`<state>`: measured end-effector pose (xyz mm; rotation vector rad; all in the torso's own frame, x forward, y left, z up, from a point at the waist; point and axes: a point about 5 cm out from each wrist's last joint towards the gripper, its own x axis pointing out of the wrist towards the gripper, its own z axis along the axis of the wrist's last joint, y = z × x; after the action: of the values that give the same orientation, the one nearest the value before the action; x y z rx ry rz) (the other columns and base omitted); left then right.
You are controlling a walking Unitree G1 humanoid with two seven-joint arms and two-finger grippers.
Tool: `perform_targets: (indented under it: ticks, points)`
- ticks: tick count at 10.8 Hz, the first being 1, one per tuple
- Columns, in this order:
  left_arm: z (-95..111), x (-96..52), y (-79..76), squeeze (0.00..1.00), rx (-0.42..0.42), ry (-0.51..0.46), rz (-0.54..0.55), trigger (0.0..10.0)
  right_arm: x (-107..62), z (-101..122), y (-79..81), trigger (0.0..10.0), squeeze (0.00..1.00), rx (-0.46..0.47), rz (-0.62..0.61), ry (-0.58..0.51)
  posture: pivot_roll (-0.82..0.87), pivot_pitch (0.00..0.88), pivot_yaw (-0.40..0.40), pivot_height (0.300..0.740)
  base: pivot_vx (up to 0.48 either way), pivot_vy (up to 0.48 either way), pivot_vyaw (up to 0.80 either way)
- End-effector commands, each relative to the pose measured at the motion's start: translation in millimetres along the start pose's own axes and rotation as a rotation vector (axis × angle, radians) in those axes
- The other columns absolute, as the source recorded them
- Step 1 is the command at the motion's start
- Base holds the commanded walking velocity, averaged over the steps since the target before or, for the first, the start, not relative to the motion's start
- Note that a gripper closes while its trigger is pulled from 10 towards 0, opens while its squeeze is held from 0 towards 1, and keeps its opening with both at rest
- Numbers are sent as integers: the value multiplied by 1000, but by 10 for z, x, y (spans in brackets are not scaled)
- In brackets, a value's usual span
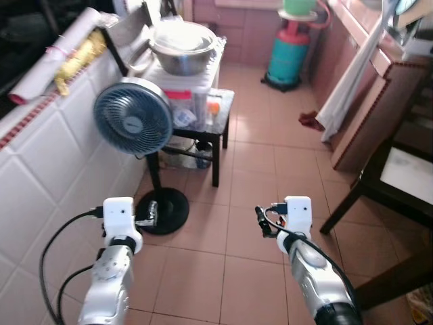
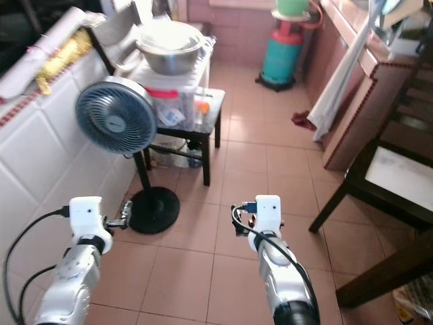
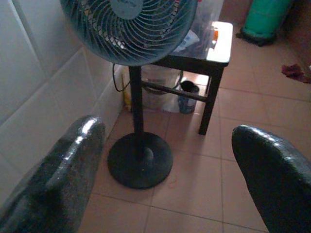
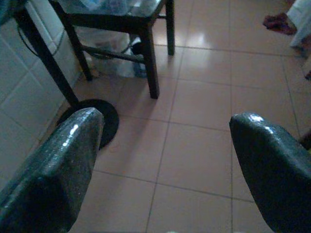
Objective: Setting the table
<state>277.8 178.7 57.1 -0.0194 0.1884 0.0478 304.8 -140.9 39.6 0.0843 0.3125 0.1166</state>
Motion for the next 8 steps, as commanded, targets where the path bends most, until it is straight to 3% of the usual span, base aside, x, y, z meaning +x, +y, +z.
perform_targets:
  ticks: [1,5,6,8]
  points:
    - [0,4,6,0,8,-3,6,10000,7,2,-45,10000,0,7,-4,-4,29,0,-3,740,0,0,0]
    - [-35,-8,52,0,62,23,-66,10000,-129,-62,-321,10000,0,-21,-83,-13,-22,13,25,740,0,0,0]
    - [-43,11,-25,0,64,32,-119,10000,-284,-211,-468,10000,0,-11,-131,17,-57,29,42,740,0,0,0]
    - [-81,-12,-129,0,58,40,-176,10000,-419,-287,-494,10000,0,-4,-143,11,-95,44,39,740,0,0,0]
